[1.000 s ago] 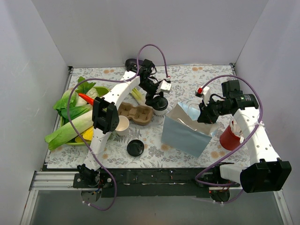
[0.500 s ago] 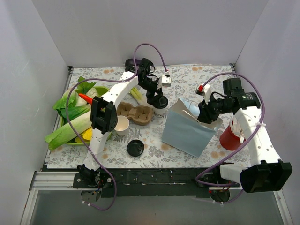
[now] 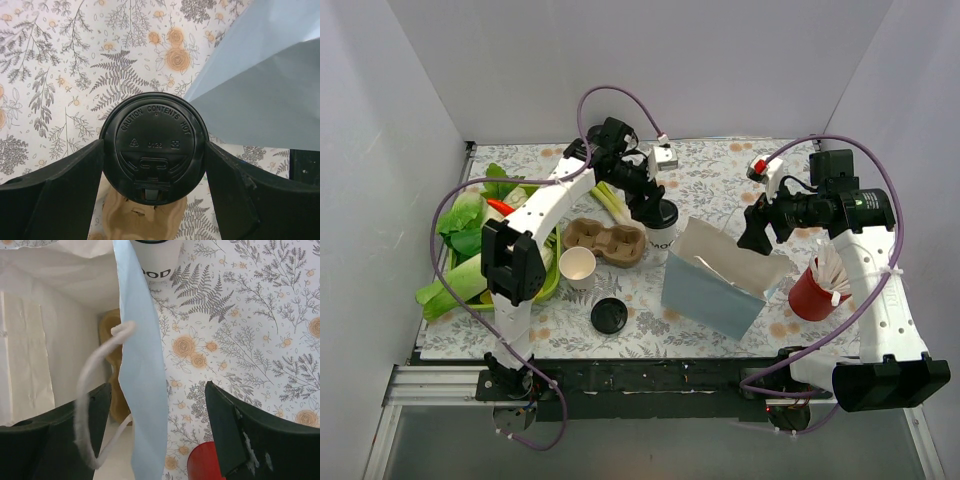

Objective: Pack the takeout coffee

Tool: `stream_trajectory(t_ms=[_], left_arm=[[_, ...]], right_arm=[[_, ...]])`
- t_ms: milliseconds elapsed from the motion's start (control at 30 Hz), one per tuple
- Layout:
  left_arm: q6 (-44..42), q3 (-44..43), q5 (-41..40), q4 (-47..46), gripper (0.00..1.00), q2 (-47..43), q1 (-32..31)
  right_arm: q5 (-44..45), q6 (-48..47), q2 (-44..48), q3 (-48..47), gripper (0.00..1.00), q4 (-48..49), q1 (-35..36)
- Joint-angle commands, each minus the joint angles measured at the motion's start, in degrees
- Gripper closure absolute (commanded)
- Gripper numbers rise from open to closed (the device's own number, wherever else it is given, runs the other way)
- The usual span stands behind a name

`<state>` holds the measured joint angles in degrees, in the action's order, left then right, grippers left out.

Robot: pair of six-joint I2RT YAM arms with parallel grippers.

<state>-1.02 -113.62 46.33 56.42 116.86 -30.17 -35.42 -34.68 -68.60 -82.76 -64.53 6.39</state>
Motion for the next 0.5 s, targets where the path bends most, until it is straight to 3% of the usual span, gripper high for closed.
stream_trajectory(t_ms=[0,267,467], left_arm=[[5.2,2.3,0.3,-4.1,0.99,-7.4,0.0],[12.9,4.1,-11.4,-6.5,1.0,-16.5,0.1],[18.8,4.9,-18.7,-10.5,1.0,-23.9,0.0]], right_arm=[[-1.4,0.8,1.4,-2.0,0.19,-0.3,-0.2],[-4.1,0.1,1.4,-4.4,0.42,-1.7,-0.2],[-4.0,0.2,2.0,-4.0,0.4,-1.7,-0.2]])
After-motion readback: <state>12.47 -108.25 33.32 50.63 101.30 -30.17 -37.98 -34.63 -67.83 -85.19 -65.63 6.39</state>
